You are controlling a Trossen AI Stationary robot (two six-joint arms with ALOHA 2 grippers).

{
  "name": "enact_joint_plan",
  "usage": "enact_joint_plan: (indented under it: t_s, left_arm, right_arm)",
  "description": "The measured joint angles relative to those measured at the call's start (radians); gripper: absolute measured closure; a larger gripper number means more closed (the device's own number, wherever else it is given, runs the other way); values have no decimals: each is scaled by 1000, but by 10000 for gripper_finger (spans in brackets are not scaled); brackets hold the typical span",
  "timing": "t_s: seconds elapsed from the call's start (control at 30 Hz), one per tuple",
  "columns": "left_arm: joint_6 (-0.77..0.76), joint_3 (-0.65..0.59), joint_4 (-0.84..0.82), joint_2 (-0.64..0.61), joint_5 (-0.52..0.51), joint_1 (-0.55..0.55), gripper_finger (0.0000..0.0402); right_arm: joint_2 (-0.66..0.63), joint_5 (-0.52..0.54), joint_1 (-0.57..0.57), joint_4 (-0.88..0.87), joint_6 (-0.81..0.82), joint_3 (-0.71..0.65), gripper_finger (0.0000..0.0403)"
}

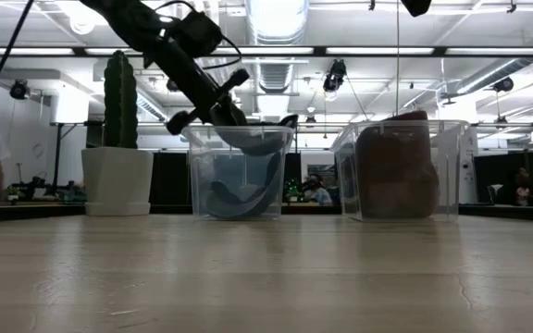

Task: Pick & Place hat
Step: Put the black cap into the left transparent bin

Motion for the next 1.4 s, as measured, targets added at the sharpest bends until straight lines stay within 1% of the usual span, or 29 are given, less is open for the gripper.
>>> enact_joint_plan:
  t_s: [0.33,0.6,0.77,1.0,1.13,1.27,1.4]
  left_arm:
    - [26,0,-2,-27,-1,0,376]
    - [32,0,-11,-27,1,-1,374]
    - [99,0,-11,-27,17,-2,374]
    - [130,0,-11,-27,44,-3,374]
    - [127,0,-11,-27,52,-3,374]
    - [80,0,-11,-27,51,-3,373]
    - [73,0,-11,-27,51,-3,373]
  right_arm:
    - [0,1,0,0,-1,-1,328]
    - [0,1,0,0,0,-1,336]
    - [0,0,0,0,2,-1,339]
    - [0,0,0,0,4,-1,339]
    - [0,0,0,0,4,0,339]
    - [0,0,0,0,5,0,339]
    - [0,0,0,0,5,0,339]
